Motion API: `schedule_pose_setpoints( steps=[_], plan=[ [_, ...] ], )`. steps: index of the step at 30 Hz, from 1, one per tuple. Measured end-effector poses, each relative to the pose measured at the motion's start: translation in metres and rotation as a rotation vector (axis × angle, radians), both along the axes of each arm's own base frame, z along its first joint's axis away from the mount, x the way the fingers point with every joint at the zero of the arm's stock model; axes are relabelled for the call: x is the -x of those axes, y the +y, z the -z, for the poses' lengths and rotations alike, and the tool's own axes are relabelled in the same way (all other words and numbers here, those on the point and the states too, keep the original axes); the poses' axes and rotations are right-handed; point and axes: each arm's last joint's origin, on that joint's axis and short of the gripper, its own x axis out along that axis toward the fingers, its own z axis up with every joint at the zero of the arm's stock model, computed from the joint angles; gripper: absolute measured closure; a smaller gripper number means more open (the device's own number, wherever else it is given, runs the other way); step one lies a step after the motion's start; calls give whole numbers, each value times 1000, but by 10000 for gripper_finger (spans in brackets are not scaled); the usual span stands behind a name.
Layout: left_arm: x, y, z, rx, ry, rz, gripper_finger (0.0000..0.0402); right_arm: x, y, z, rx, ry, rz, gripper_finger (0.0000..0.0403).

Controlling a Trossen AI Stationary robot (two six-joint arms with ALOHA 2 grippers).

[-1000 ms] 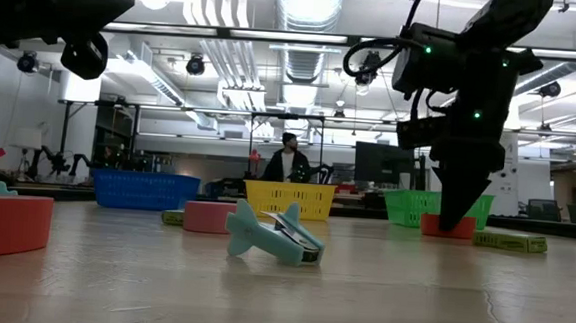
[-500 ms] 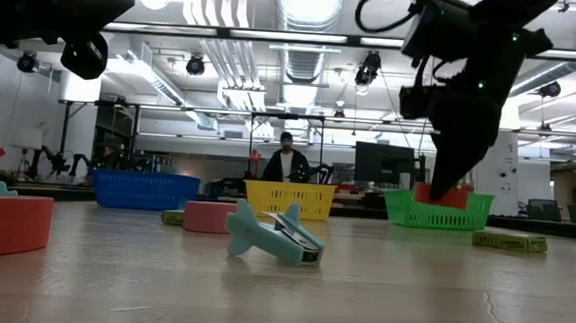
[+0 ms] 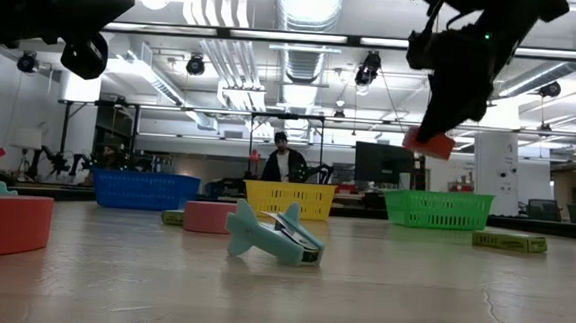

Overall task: Pick and place Stapler, Stapler remover, tape
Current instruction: Put the top red tape into the green basket

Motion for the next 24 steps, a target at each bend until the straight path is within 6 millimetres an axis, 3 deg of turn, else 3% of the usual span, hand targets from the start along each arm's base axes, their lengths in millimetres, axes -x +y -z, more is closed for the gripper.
schedule_pose_setpoints(
  steps=[8, 24],
  plan=[
    [0, 0, 0, 0, 0, 0, 382, 9, -26, -17, 53, -25, 133, 357],
    [0, 0, 0, 0, 0, 0, 381, 39, -115, -2, -39, 95, 371, 352]
  ],
)
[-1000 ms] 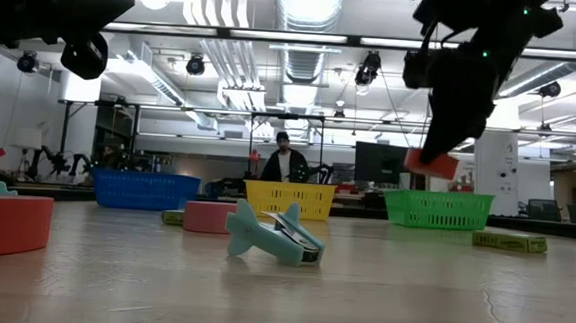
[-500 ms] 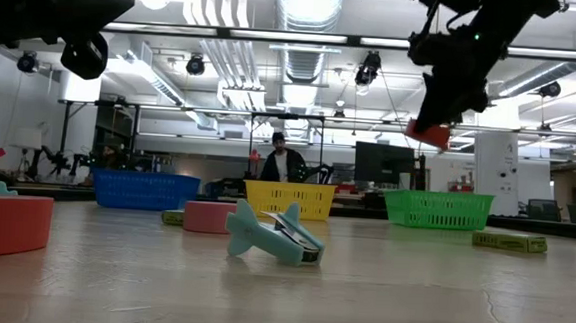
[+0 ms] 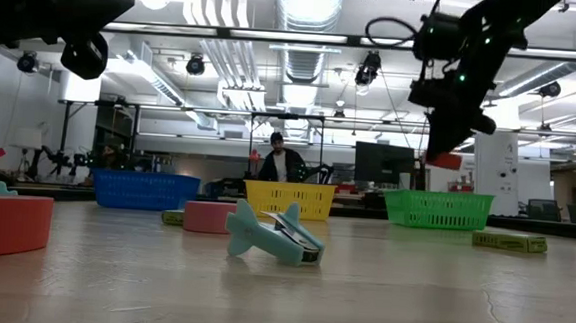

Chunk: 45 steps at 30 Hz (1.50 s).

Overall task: Pick and place Stapler, Stapler remover, tape
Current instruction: Put the top red tape into the green basket, then put the middle green staple box into the yellow basket

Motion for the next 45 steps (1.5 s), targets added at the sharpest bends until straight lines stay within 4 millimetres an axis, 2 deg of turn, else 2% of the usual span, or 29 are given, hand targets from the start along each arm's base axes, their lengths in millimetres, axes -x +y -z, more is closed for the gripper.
schedule_pose_setpoints(
  steps=[8, 18, 31, 41, 45],
  plan=[
    [0, 0, 0, 0, 0, 0, 381, -1, -28, 28, -85, 88, 13, 351],
    [0, 0, 0, 0, 0, 0, 382, -8, -39, 52, -111, 160, 5, 351],
    [0, 0, 0, 0, 0, 0, 381, -7, -43, 52, -83, 182, 29, 347],
    [0, 0, 0, 0, 0, 0, 381, -7, -42, 52, -86, 173, 50, 280],
    [0, 0, 0, 0, 0, 0, 381, -5, -39, 46, -114, 165, 60, 256]
  ],
)
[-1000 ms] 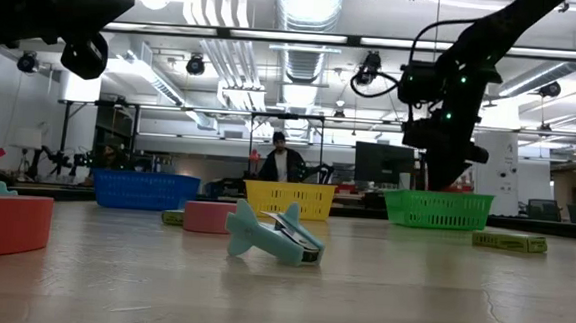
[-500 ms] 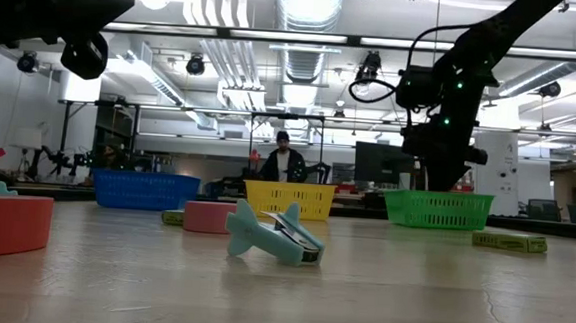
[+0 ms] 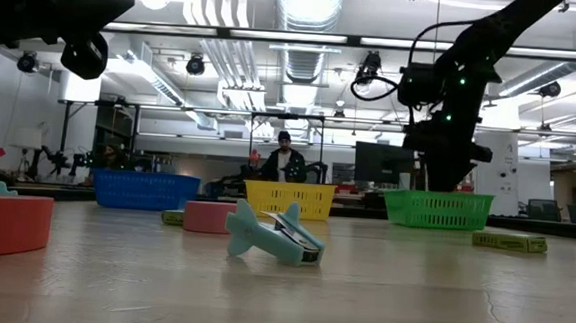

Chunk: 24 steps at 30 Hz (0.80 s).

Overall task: Pick and place Stapler, Stapler remover, tape
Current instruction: Put the middle green staple box into the yellow basket

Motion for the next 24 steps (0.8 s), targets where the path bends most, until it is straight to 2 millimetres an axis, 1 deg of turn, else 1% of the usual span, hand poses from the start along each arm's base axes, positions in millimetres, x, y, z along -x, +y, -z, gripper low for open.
schedule_pose_setpoints(
  steps=[5, 9, 11, 14, 18, 24],
  plan=[
    [0, 0, 0, 0, 0, 0, 383, -4, 7, -25, 46, -68, -27, 241],
    [0, 0, 0, 0, 0, 0, 380, -11, 21, -46, 86, -135, -77, 243],
    [0, 0, 0, 0, 0, 0, 380, -15, 29, -53, 98, -160, -118, 247],
    [0, 0, 0, 0, 0, 0, 383, -21, 40, -57, 101, -177, -169, 254],
    [0, 0, 0, 0, 0, 0, 382, -22, 54, -61, 101, -196, -212, 263],
    [0, 0, 0, 0, 0, 0, 382, -22, 81, -62, 28, -210, -237, 276]
  ],
)
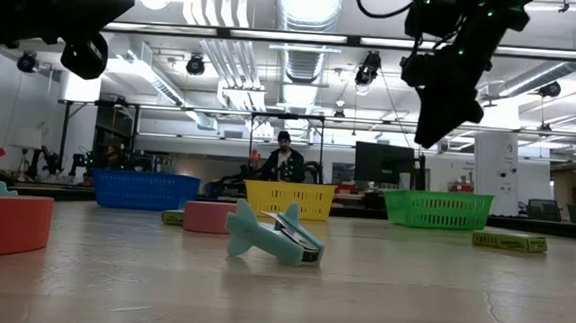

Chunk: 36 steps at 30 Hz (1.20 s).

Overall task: Pick and place Stapler, Stapler remover, tape
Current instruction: Put the middle green staple box into the yellow basket

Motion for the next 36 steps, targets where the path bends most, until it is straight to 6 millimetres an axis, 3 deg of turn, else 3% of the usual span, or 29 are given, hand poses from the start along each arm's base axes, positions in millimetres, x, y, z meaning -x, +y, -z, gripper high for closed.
schedule_pose_setpoints(
  steps=[12, 21, 29, 36],
  plan=[
    [0, 0, 0, 0, 0, 0, 382, -8, 70, 6, -127, 28, -58, 288],
    [0, 0, 0, 0, 0, 0, 381, -8, 118, 21, -194, 97, -60, 228],
    [0, 0, 0, 0, 0, 0, 381, -15, 138, 45, -183, 196, -44, 161],
    [0, 0, 0, 0, 0, 0, 383, -22, 141, 67, -156, 288, -31, 156]
  ],
)
